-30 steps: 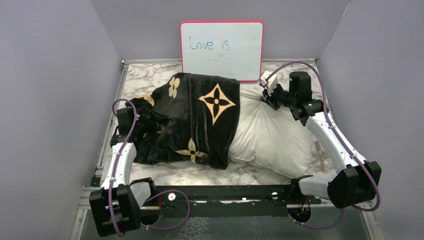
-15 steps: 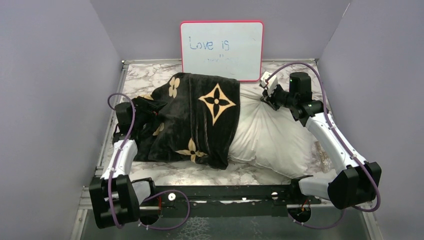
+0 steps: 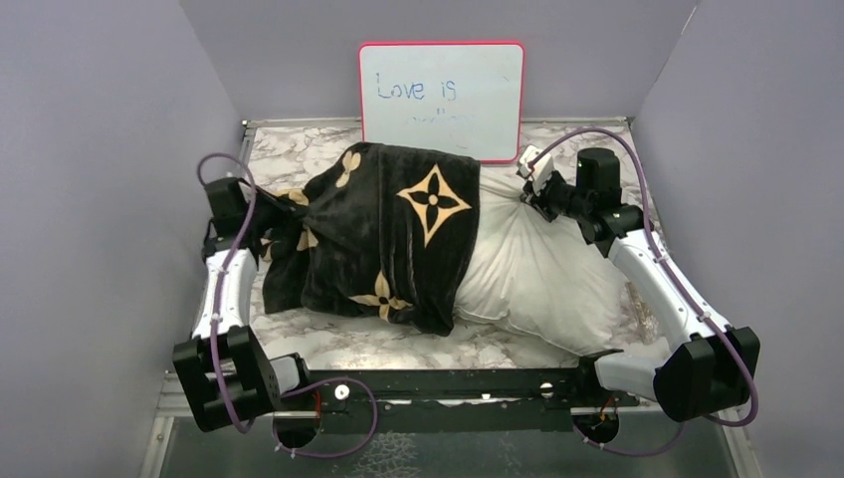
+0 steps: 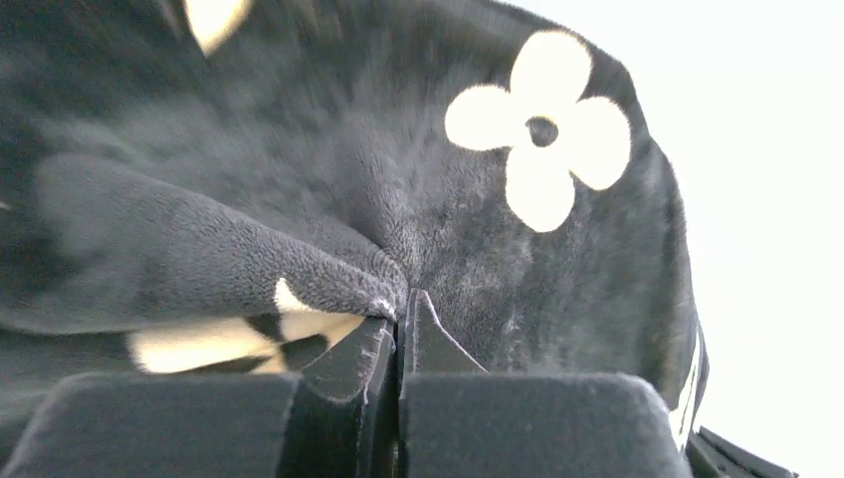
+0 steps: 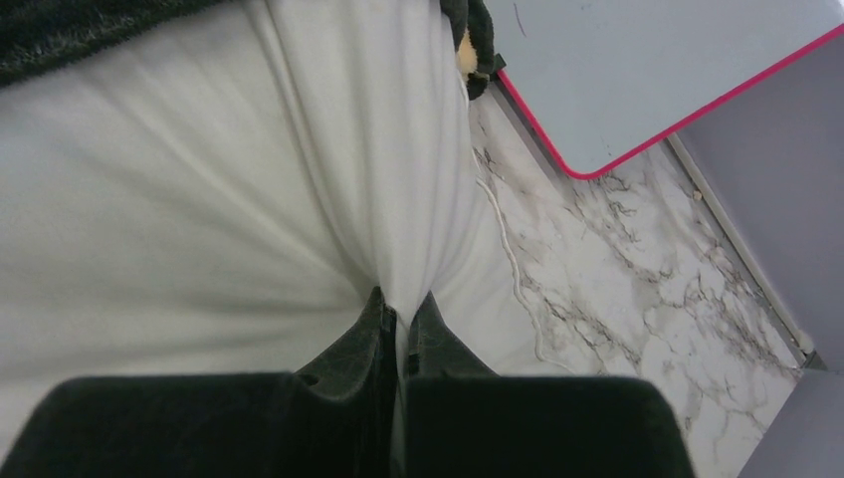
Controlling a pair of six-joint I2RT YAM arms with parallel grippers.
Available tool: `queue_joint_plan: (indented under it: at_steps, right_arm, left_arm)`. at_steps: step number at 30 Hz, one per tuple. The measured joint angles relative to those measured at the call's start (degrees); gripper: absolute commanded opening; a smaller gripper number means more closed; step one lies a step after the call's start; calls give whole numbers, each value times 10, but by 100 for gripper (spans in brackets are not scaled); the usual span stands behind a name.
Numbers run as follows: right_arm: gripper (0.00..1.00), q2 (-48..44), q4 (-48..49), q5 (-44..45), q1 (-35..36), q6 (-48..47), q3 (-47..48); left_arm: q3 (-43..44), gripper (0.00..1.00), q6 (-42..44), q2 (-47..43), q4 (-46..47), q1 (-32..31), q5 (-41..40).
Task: Remove the pillowcase from the pillow
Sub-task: Remove the pillow from the pillowcase.
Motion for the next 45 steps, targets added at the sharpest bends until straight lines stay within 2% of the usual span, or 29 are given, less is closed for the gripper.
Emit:
queue_joint_plan:
  at_steps: [4,6,12,13,14,16,18,22,25,29,37,39,42,45]
  right_arm:
    - [1,-3,6,11,0,-2,-4]
    - [1,-2,7,12,0,-2,-4]
    - [1,-2,8,12,1,-3,-4]
    - [1,-2,8,12,2,-3,-4]
    - [3,-2,8,11,2,-3,-4]
    - [17,-2,8,9,2,-2,-4]
    - [31,-2,6,5,1,2,-2]
    - [47,2,2,-19,-6,30,24]
    - [61,1,8,-38,-8,73,51]
    - [72,-2,26,-52,-10,177,89]
    - [70,-6,26,-39,-10,469,151]
    - [70,-13,25,-80,-11,530,143]
    - [67,-55,43,-172,-11,616,67]
    - [66,-99,3,-244,-2,641,-5]
  left_arm:
    - [115,0,81,-25,-96,87,-55]
    - [141,0,105,-37,-125,124,-66]
    - [152,0,155,-36,-202,143,-87]
    - [152,8,160,-36,-210,143,-90]
    - [152,23,165,-36,-213,143,-90]
    - [152,47,179,-35,-217,143,-88]
    - [152,59,197,-32,-217,146,-85]
    - [152,70,221,-26,-222,144,-76]
    - [167,71,231,-30,-236,93,-94]
    - [201,71,236,-50,-238,-12,-118]
    - [190,71,242,-97,-225,-183,-120]
    - [166,71,240,-106,-214,-229,-120]
    - [146,71,237,-109,-209,-302,-122]
    - [135,71,242,-118,-202,-365,-132]
